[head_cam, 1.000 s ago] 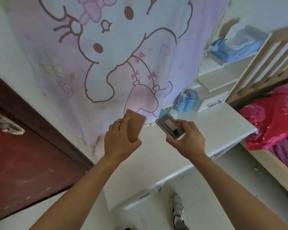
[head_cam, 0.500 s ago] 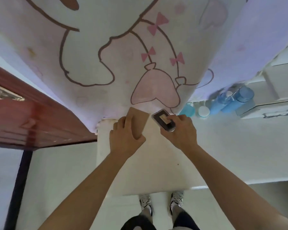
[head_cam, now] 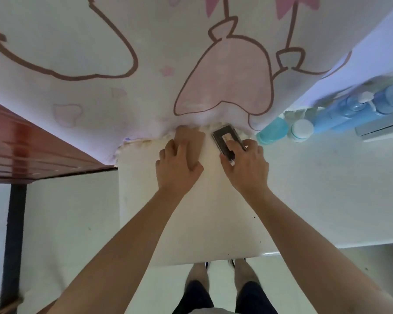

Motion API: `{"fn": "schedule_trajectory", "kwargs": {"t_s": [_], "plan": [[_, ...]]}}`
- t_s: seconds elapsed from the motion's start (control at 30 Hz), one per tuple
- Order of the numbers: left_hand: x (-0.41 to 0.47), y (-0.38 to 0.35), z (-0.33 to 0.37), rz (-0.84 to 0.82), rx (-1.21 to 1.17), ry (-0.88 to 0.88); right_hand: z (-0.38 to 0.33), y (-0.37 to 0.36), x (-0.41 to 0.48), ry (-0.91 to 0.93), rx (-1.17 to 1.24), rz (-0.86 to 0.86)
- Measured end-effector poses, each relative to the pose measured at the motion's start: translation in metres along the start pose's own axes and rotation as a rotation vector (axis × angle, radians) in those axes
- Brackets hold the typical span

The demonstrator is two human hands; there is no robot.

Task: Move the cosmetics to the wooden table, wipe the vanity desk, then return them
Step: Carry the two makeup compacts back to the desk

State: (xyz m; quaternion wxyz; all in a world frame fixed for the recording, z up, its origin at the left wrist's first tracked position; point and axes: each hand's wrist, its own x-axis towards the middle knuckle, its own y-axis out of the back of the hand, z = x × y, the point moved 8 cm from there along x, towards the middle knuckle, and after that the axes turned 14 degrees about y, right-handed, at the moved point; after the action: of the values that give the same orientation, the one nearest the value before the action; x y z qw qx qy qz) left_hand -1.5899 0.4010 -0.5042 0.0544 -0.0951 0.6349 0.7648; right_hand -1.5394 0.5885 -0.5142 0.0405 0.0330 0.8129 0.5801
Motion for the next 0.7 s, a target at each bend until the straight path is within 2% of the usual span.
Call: {"fn": "schedule_trajectory", "kwargs": {"t_s": [0.17,0.27,0.37,0.47,0.57,0.7], "plan": [[-0.001,-0.014,0.005,-0.049,-0.09,0.021,0.018,-0.004,-0.007,-0.108,0.036,-0.021],[-0.004,-0.02,0.009,-0.101,-0.144,0.018,0.017,-0.004,-0.008,-0.076,0.026,-0.029],[-0.008,-0.018,0.008,-0.109,-0.054,-0.006,0.013,0.002,-0.013,-0.005,-0.037,-0.066],[-0.018,0.008,0.003,0.0,0.054,-0.066,0.004,0.024,-0.022,0.047,-0.044,-0.033],[-0.026,0.049,-0.004,0.106,0.011,-0.093,-0.015,0.065,-0.022,0.122,-0.008,0.089],[-0.04,0.115,-0.03,0.263,-0.044,-0.093,-0.065,0.121,-0.004,0.312,0.007,0.205]]}}
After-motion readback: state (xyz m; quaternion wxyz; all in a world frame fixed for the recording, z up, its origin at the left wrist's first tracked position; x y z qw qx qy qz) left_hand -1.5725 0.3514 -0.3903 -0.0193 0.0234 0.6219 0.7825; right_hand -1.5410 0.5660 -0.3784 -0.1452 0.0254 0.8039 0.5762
